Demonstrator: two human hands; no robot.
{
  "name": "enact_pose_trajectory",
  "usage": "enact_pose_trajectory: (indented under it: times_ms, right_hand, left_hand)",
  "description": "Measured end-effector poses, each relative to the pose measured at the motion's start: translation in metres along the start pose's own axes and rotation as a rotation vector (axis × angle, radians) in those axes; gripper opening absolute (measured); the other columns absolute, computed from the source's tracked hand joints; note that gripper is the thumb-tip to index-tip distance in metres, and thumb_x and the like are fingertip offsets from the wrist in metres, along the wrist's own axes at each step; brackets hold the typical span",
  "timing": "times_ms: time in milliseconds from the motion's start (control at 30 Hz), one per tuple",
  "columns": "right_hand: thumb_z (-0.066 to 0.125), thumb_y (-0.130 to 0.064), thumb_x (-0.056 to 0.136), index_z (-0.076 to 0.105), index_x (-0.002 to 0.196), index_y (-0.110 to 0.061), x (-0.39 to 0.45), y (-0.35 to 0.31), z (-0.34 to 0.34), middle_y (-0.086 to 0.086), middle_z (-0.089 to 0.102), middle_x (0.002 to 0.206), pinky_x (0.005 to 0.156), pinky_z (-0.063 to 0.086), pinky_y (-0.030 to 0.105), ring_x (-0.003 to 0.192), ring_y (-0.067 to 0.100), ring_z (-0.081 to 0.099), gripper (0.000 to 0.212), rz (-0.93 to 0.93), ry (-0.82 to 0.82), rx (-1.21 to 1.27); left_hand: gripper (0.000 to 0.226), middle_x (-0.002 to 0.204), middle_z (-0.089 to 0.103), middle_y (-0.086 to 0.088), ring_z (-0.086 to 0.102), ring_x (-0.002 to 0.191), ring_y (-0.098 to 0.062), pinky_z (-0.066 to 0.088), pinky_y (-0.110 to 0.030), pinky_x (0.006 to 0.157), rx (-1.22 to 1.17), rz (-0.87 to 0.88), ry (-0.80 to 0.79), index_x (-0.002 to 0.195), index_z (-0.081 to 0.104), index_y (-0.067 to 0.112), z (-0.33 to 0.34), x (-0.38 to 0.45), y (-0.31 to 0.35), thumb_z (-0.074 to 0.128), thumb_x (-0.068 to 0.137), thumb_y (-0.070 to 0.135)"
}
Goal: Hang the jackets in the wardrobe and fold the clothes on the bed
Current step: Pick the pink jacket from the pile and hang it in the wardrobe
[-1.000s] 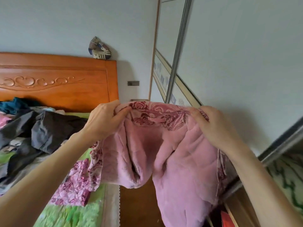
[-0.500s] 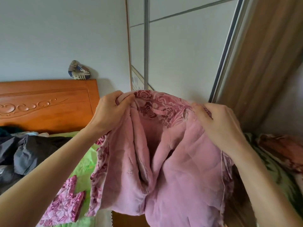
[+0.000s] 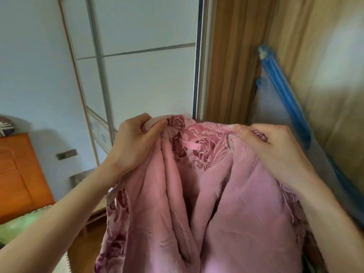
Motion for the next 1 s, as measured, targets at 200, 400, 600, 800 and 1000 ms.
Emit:
enact_pose_trajectory:
  times_ms: [200,400,600,800,1000]
  right_hand:
    - [0.062,-0.039,0.101,0.036,0.056,-0.025,-0.003,-0.012,-0.019,-0.008,0.032,0.053,0.053,0.026,0.031,0.052,0.006,0.033,0.053,0.030,0.018,-0.090]
    - [0.063,-0.053,0.097,0.054,0.068,0.002,-0.021,-0.020,-0.053,0.021,0.046,0.066,0.061,0.036,0.044,0.063,0.016,0.041,0.062,0.162,0.084,-0.110]
    - [0.064,-0.053,0.092,0.071,0.078,-0.008,-0.034,-0.030,-0.118,0.018,0.065,0.068,0.059,0.040,0.026,0.063,0.007,0.050,0.048,0.215,0.296,-0.136]
    - [0.066,-0.066,0.091,0.072,0.086,-0.002,-0.050,-0.022,-0.171,0.030,0.067,0.083,0.067,0.043,0.033,0.070,0.015,0.053,0.064,0.253,0.364,-0.201]
    - [0.062,-0.056,0.093,0.069,0.082,0.002,-0.046,-0.013,-0.174,0.031,0.060,0.076,0.064,0.036,0.033,0.066,0.015,0.046,0.059,0.310,0.310,-0.229]
  left_hand:
    - [0.043,0.065,0.050,0.002,0.041,0.060,-0.005,0.034,-0.019,0.054,-0.177,0.077,-0.165,0.075,0.063,0.006,0.028,0.033,0.006,0.065,0.100,0.041]
    - [0.035,0.063,0.058,0.009,0.049,0.060,-0.002,0.038,-0.014,0.056,-0.405,0.180,-0.311,0.072,0.067,0.016,0.033,0.042,0.025,0.065,0.096,0.042]
    - [0.031,0.068,0.064,0.008,0.057,0.066,0.000,0.041,-0.012,0.063,-0.601,0.303,-0.367,0.077,0.071,0.015,0.036,0.048,0.080,0.064,0.095,0.039]
    - [0.027,0.072,0.069,0.006,0.061,0.069,0.002,0.042,-0.009,0.065,-0.702,0.342,-0.397,0.082,0.075,0.014,0.064,0.050,0.132,0.066,0.094,0.037]
    - [0.041,0.074,0.067,-0.007,0.065,0.074,-0.021,0.051,-0.033,0.069,-0.598,0.386,-0.307,0.079,0.070,0.009,0.076,0.046,0.143,0.069,0.096,0.046]
Point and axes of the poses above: each hand's wrist, its own x-axis towards the middle knuckle, its own z-axis out of the palm, y = z × x, the point moved 8 cm from there along x, towards the middle knuckle
